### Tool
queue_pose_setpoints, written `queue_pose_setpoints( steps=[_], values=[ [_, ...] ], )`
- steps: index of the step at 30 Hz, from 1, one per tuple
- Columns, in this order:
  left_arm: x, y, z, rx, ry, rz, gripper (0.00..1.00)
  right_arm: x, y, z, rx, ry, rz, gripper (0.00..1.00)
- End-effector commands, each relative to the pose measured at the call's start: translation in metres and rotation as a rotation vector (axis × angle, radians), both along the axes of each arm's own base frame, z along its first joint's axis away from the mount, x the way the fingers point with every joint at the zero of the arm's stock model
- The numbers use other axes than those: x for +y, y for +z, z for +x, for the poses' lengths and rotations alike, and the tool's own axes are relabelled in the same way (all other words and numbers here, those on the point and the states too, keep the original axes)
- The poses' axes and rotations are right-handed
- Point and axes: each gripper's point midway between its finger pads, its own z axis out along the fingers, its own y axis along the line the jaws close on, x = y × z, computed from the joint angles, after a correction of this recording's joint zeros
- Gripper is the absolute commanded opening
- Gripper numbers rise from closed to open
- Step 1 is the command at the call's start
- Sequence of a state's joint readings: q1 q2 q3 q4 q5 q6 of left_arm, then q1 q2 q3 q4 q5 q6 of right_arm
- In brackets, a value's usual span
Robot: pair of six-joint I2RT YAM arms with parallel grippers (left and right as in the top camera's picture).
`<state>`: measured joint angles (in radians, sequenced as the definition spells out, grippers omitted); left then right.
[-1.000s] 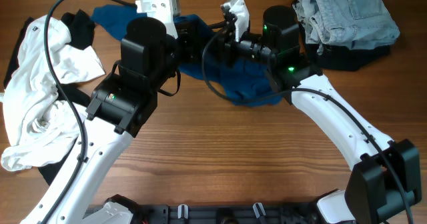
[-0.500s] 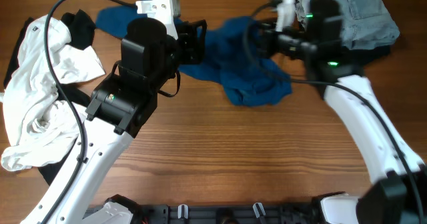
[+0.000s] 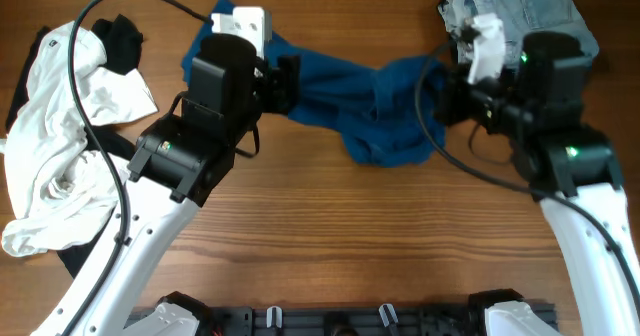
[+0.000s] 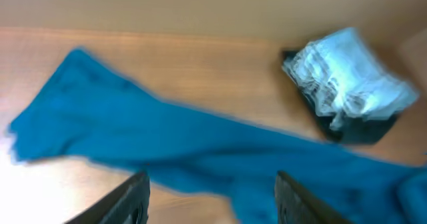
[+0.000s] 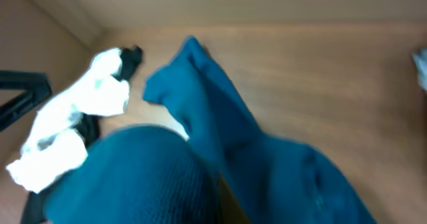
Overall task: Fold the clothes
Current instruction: 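Spread the teal shirt apart, pulling the right gripper toward the upper right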
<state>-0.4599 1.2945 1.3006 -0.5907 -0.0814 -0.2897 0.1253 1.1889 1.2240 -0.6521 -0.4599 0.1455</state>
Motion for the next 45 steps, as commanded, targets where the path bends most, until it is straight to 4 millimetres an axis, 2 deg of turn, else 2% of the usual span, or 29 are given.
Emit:
queue_pose_setpoints(
  steps=[1, 5, 6, 9, 10, 13, 14, 17, 19, 24, 26, 31, 37, 40, 45],
  values=[
    [0.02, -0.014, -0.009, 0.057, 0.05, 0.103, 0.59, -0.027, 0.012, -0.01, -0.002, -0.145, -0.064, 0.04],
    [0.036, -0.054, -0.015, 0.196, 0.108, 0.216, 0.55, -0.035, -0.008, -0.013, 0.076, -0.186, -0.108, 0.04],
    [0.042, -0.07, -0.013, 0.244, 0.158, 0.235, 0.53, -0.035, -0.013, -0.009, 0.091, -0.186, -0.111, 0.04],
    [0.051, -0.097, -0.004, 0.324, 0.235, 0.242, 0.53, -0.034, -0.021, -0.002, 0.111, -0.185, -0.112, 0.04],
    [0.058, -0.113, 0.002, 0.367, 0.283, 0.233, 0.54, -0.034, -0.025, 0.001, 0.121, -0.185, -0.115, 0.04],
    [0.078, -0.146, 0.014, 0.459, 0.412, 0.2, 0.67, -0.033, -0.036, 0.007, 0.152, -0.183, -0.121, 0.04],
    [0.087, -0.161, 0.02, 0.498, 0.462, 0.179, 0.7, -0.033, -0.04, 0.009, 0.162, -0.183, -0.124, 0.04],
    [0.1, -0.188, 0.036, 0.555, 0.496, 0.105, 0.76, -0.032, -0.047, 0.013, 0.179, -0.18, -0.13, 0.04],
    [0.11, -0.199, 0.052, 0.551, 0.516, 0.047, 0.77, -0.032, -0.05, 0.015, 0.185, -0.179, -0.132, 0.04],
    [0.137, -0.207, 0.087, 0.481, 0.601, -0.063, 0.78, -0.031, -0.053, 0.02, 0.186, -0.18, -0.131, 0.04],
    [0.147, -0.213, 0.092, 0.482, 0.658, -0.107, 0.81, -0.031, -0.054, 0.021, 0.188, -0.18, -0.132, 0.04],
    [0.165, -0.233, 0.095, 0.52, 0.774, -0.184, 0.8, -0.031, -0.055, 0.023, 0.186, -0.18, -0.131, 0.04],
    [0.169, -0.248, 0.098, 0.536, 0.793, -0.198, 0.7, -0.031, -0.054, 0.024, 0.182, -0.18, -0.131, 0.04],
    [0.163, -0.259, 0.101, 0.556, 0.772, -0.219, 0.66, -0.031, -0.054, 0.024, 0.183, -0.18, -0.131, 0.04],
    [0.159, -0.279, 0.101, 0.594, 0.76, -0.227, 0.65, -0.031, -0.055, 0.024, 0.183, -0.18, -0.131, 0.04]
  ],
)
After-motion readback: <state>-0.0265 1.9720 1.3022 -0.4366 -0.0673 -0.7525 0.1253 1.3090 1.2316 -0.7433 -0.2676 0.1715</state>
